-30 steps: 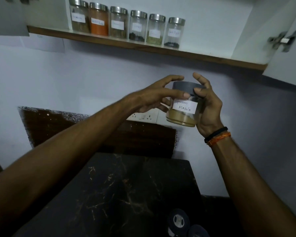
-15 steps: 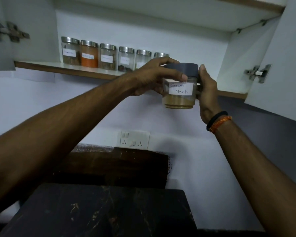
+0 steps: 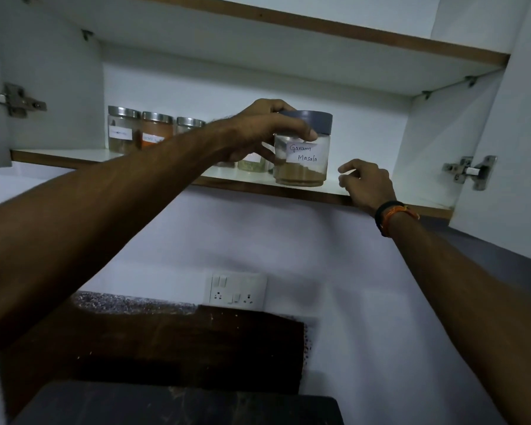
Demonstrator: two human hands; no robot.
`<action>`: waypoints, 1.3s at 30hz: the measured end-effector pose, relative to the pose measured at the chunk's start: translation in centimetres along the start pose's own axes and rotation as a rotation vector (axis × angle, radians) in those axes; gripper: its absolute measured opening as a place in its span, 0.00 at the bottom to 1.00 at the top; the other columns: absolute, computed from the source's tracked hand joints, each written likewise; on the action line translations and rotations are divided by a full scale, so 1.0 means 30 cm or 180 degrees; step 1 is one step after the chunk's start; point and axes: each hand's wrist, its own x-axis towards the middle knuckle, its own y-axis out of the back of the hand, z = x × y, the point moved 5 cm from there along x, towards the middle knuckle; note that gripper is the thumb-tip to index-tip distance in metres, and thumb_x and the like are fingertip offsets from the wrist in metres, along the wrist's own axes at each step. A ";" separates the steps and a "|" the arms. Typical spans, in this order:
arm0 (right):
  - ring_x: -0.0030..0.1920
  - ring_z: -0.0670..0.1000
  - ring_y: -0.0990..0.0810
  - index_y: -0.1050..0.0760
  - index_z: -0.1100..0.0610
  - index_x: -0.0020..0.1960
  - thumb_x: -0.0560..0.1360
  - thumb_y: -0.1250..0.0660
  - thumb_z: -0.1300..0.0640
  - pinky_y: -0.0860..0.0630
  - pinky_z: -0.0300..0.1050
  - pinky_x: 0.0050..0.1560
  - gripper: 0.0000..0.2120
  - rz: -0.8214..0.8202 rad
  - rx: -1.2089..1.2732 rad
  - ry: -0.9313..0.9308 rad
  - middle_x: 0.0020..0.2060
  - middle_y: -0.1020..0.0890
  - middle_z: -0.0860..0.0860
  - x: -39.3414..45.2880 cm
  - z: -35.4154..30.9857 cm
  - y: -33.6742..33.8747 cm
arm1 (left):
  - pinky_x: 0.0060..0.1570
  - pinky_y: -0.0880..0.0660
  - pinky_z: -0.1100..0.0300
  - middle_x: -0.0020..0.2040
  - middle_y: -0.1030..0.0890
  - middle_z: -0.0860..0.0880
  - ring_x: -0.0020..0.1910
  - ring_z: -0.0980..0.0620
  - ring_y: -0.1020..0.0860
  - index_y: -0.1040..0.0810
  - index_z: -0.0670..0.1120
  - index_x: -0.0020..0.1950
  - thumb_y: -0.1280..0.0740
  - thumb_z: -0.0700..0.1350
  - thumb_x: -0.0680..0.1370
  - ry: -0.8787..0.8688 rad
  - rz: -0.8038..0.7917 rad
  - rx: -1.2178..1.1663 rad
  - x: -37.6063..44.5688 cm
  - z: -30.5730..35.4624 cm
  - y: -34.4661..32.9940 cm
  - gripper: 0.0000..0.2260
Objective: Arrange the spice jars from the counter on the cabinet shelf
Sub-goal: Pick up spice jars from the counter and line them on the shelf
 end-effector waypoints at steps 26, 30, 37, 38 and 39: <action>0.25 0.43 0.35 0.20 0.52 0.36 0.74 0.36 0.49 0.40 0.35 0.30 0.12 0.1416 -0.0691 -0.0296 0.23 0.33 0.41 0.118 0.145 -0.052 | 0.44 0.19 0.57 0.56 0.23 0.51 0.55 0.48 0.22 0.28 0.52 0.67 0.23 0.42 0.71 -0.0276 -0.0372 0.0644 0.600 -0.212 -0.120 0.27; 0.24 0.44 0.35 0.24 0.52 0.32 0.74 0.36 0.50 0.41 0.34 0.30 0.13 0.1505 -0.0712 -0.0267 0.22 0.33 0.42 0.119 0.153 -0.052 | 0.41 0.21 0.61 0.57 0.23 0.50 0.54 0.49 0.22 0.30 0.51 0.68 0.24 0.41 0.71 -0.0396 -0.0417 0.0791 0.696 -0.229 -0.147 0.28; 0.23 0.44 0.35 0.26 0.52 0.30 0.74 0.37 0.51 0.41 0.33 0.30 0.15 0.1568 -0.0749 -0.0207 0.21 0.32 0.43 0.122 0.159 -0.056 | 0.49 0.20 0.58 0.62 0.24 0.50 0.58 0.47 0.23 0.30 0.50 0.71 0.23 0.49 0.66 -0.0518 -0.0568 0.1582 0.800 -0.274 -0.185 0.35; 0.23 0.44 0.35 0.26 0.52 0.30 0.75 0.37 0.51 0.41 0.33 0.30 0.15 0.1562 -0.0746 -0.0201 0.21 0.32 0.43 0.123 0.160 -0.057 | 0.49 0.21 0.58 0.62 0.24 0.51 0.58 0.47 0.23 0.30 0.51 0.70 0.24 0.51 0.65 -0.0513 -0.0594 0.1710 0.809 -0.281 -0.188 0.35; 0.23 0.44 0.34 0.27 0.52 0.30 0.75 0.37 0.51 0.40 0.33 0.31 0.15 0.1545 -0.0739 -0.0193 0.21 0.32 0.43 0.124 0.160 -0.059 | 0.48 0.21 0.58 0.61 0.24 0.51 0.58 0.48 0.23 0.30 0.51 0.71 0.24 0.51 0.65 -0.0506 -0.0627 0.1833 0.818 -0.288 -0.191 0.35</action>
